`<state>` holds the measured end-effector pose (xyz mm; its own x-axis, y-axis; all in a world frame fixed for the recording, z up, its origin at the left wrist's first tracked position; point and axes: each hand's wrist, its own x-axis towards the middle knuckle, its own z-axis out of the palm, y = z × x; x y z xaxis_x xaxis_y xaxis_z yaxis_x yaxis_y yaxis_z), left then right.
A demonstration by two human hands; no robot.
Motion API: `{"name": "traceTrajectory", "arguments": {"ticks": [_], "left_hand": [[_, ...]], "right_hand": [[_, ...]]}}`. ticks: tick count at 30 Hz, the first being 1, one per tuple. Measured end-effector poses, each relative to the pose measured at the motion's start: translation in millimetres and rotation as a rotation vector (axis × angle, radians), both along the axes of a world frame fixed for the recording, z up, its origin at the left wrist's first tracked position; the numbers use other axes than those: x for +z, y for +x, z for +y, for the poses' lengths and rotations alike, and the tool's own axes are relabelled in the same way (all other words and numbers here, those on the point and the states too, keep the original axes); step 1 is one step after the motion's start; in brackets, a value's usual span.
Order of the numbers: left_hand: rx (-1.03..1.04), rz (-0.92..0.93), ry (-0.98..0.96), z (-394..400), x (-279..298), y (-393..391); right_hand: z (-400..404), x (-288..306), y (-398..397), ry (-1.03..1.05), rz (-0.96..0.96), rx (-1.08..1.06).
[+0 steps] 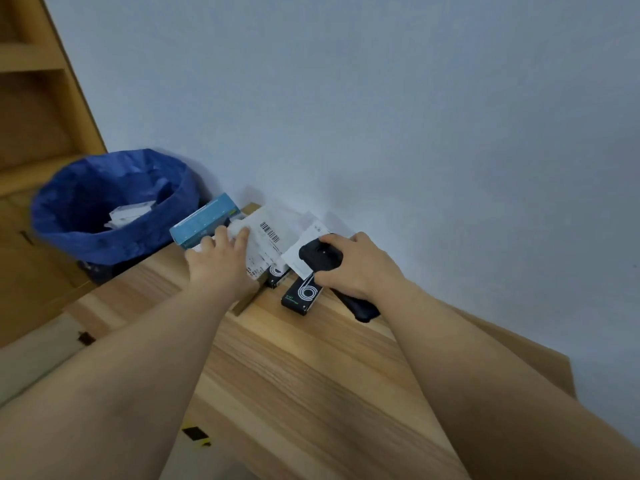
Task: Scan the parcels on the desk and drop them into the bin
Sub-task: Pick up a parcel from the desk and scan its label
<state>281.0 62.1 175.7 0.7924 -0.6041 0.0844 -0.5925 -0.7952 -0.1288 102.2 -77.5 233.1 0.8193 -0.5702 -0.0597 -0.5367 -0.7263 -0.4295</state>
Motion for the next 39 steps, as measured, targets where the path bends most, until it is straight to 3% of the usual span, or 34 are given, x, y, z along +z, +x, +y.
{"name": "traceTrajectory", "arguments": {"ticks": [3,5,13,25,39], "left_hand": [[0.262,0.238,-0.236,31.5,-3.8,16.1],[0.307,0.305,-0.339,33.7,-4.5,13.2],[0.589,0.204,-0.603,174.2,-2.7,82.1],[0.830,0.005,-0.627,373.6,4.7,204.3],[0.874,-0.114,-0.669,383.5,9.5,432.0]], "right_hand": [[33.6,-3.2,43.1,0.075,-0.072,0.000],[38.1,-6.2,53.2,0.173,-0.181,-0.076],[182.0,-20.8,199.1,0.415,-0.515,-0.113],[363.9,-42.5,376.0,0.499,-0.572,0.077],[392.8,-59.1,619.1,0.527,-0.461,0.253]]}}
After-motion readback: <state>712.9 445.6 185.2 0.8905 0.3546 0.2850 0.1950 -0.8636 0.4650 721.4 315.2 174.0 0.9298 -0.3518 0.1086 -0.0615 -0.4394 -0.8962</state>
